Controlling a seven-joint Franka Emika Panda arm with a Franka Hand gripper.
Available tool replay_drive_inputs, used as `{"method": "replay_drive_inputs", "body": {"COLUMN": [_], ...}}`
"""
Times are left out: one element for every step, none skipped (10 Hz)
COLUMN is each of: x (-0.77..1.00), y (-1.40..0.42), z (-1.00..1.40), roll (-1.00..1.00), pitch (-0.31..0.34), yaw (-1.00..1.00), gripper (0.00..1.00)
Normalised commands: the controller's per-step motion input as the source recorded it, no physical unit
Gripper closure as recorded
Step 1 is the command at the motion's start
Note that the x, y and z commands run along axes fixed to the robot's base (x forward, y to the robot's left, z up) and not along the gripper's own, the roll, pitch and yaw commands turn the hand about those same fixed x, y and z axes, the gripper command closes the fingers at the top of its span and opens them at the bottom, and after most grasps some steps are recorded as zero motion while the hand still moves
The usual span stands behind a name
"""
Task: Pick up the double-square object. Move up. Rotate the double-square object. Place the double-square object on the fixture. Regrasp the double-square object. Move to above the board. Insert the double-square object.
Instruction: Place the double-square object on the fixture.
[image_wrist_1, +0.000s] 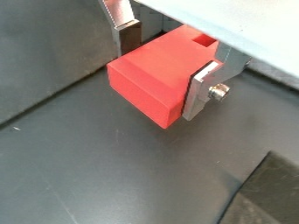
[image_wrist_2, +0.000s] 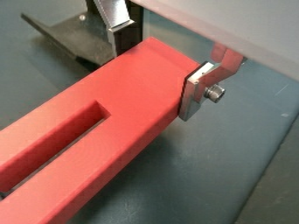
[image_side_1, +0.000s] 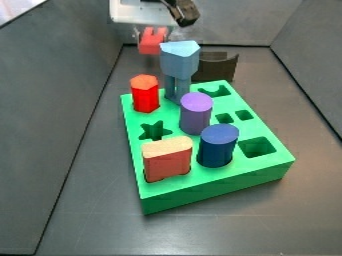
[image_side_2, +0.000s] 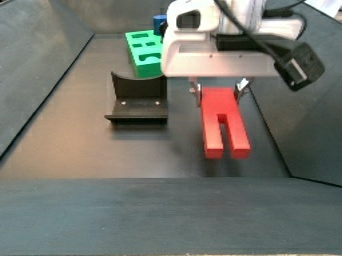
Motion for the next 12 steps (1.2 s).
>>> {"method": "replay_drive_inputs", "body": {"x": [0.00,-0.01,-0.02,-0.02,-0.02,-0.03,-0.03,-0.03,-0.03,-0.02,-0.01,0.00], "y": [0.00,0.00,0.00,0.00,0.00,0.00,0.00,0.00,0.00,0.00,0.00,0.00], "z": [1.00,1.00,1.00,1.00,1.00,1.00,1.00,0.95,0.86,0.68,0.56,0.38], "roll": [0.01,0.04,0.05,0.07,0.09,0.10,0.11,0.12,0.13,0.14,0.14,0.11], "pitch": [-0.001,0.016,0.029,0.041,0.050,0.058,0.062,0.067,0.072,0.082,0.090,0.091], "yaw": [0.00,0.00,-0.01,-0.01,-0.01,0.00,0.01,0.02,0.02,0.03,0.03,0.02], "gripper": [1.00,1.00,1.00,1.00,1.00,1.00,1.00,1.00,1.00,1.00,1.00,1.00]}}
